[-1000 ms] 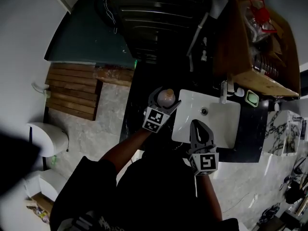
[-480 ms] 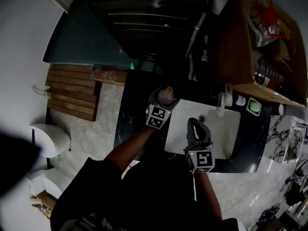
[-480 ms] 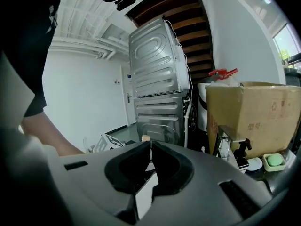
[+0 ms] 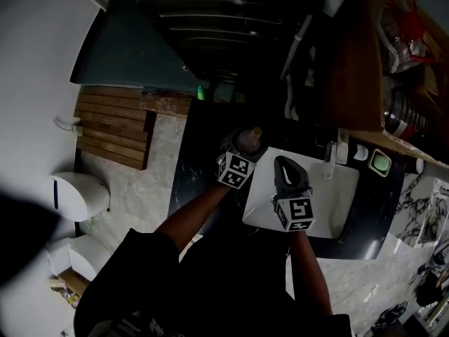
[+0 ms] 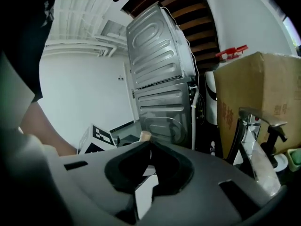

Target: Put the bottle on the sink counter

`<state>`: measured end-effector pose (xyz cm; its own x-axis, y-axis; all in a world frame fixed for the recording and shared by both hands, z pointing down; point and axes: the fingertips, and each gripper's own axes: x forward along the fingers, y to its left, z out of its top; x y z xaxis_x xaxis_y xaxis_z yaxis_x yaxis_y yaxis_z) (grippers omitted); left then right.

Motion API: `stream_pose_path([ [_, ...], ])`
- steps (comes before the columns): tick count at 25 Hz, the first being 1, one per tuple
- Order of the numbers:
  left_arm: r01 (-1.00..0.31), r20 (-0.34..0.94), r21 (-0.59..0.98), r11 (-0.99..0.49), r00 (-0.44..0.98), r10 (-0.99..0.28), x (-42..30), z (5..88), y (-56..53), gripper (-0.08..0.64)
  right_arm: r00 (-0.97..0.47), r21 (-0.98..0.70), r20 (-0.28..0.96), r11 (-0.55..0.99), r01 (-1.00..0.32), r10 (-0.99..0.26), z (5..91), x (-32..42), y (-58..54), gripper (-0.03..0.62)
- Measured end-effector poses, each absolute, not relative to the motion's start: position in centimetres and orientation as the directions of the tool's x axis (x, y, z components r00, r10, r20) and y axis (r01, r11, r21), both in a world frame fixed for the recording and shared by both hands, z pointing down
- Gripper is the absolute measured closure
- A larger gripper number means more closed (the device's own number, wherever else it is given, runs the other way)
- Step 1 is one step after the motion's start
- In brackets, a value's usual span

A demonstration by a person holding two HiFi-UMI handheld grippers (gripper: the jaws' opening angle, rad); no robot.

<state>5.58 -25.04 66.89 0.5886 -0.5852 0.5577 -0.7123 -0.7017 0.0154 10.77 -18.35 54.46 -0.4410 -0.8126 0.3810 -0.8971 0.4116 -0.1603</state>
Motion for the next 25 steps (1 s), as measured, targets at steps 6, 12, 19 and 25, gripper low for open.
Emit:
stream_pose_path([
  [6,-0.699,0.608,-0.009,-0.715,0.564,-0.559,5.7,67.7,-24.9,0.155,-0.468,-0.182,0.396,0.431,-0.884,-0.790,55.6,10.8,-19.5,0.552],
  [12,-0.684,0.641,-0.021,-0.729,0.551,-0.535,5.8,68.3,-24.7,0.155,-0.479,-0.203,0.378,0.434,-0.878,-0.792,56.0,10.6,-21.4,0.552],
  [19,-0.685,0.671,-0.017,-0.729,0.532,-0.516,5.8,68.8,-24.8,0.155,-0.549,-0.205,0.378,0.511,-0.835,-0.745,57.2,9.1,-22.6,0.551],
  [25,-0.669,0.679,-0.042,-0.742,0.526,-0.513,5.9,69.0,-24.6,0.155,-0.597,-0.252,0.359,0.541,-0.802,-0.718,57.6,8.4,-23.5,0.551],
])
